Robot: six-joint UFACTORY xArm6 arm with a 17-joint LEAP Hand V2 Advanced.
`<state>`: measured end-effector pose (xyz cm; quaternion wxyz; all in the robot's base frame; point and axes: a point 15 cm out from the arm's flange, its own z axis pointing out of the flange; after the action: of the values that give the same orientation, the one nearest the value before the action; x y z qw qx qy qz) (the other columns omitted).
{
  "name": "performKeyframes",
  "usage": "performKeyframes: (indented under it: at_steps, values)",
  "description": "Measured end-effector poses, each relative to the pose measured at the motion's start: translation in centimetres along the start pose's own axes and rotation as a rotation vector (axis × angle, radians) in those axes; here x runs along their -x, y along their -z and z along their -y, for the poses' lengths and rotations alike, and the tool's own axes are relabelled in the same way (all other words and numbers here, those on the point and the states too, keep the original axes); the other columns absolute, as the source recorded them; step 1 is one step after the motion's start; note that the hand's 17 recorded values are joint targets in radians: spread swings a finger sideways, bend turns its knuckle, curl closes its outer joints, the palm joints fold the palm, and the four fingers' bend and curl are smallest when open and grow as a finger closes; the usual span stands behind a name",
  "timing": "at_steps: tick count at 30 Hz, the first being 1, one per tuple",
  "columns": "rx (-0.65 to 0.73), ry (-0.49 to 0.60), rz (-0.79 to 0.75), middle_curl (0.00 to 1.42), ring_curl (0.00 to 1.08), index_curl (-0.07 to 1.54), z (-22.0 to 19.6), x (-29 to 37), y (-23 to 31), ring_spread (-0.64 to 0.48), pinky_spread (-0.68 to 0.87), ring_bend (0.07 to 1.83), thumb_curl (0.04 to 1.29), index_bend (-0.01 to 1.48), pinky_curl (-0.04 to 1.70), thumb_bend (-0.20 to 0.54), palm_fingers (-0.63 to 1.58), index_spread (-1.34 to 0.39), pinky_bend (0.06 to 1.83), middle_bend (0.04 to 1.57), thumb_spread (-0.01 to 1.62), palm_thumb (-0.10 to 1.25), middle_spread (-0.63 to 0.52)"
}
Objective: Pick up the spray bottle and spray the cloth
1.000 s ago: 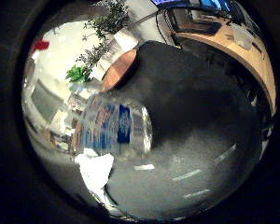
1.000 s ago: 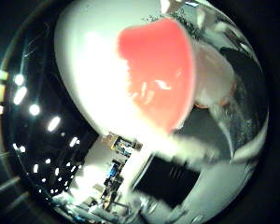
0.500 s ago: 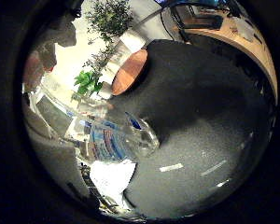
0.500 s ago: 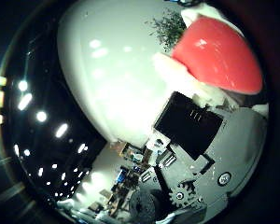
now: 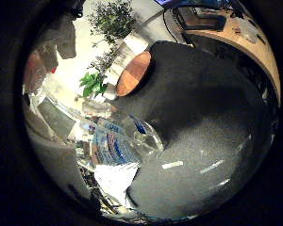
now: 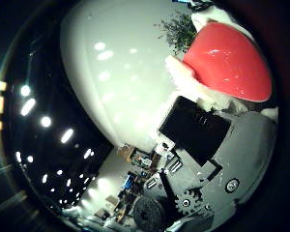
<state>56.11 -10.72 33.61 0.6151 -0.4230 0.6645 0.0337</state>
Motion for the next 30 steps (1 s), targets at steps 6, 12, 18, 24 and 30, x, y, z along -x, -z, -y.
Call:
performKeyframes:
  at_steps: [6,12,18,24,30]
  values:
    - [0.019,0.01,-0.026,0.71,0.59,0.69,0.1,0.4,1.5,-0.2,-0.3,1.46,0.96,1.15,0.58,-0.017,1.22,-0.27,1.32,1.33,0.42,1.06,-0.18]
    - [0.042,0.042,-0.016,0.71,0.59,0.68,0.2,3.0,2.9,-0.2,-0.31,1.47,0.98,1.15,0.6,-0.019,1.22,-0.27,1.31,1.33,0.42,1.06,-0.18]
    - [0.19,0.096,-0.12,0.71,0.59,0.68,-1.9,6.7,5.6,-0.2,-0.31,1.47,0.99,1.16,0.62,-0.019,1.21,-0.27,1.3,1.33,0.4,1.05,-0.18]
    - [0.427,0.205,-0.168,0.71,0.6,0.68,-6.0,15.7,6.0,-0.21,-0.31,1.45,1.0,1.17,0.63,-0.021,1.2,-0.26,1.31,1.35,0.36,1.06,-0.18]
    - [0.575,0.318,-0.184,0.7,0.61,0.68,-11.1,22.5,3.9,-0.21,-0.31,1.44,1.0,1.18,0.64,-0.021,1.2,-0.26,1.3,1.35,0.35,1.06,-0.18]
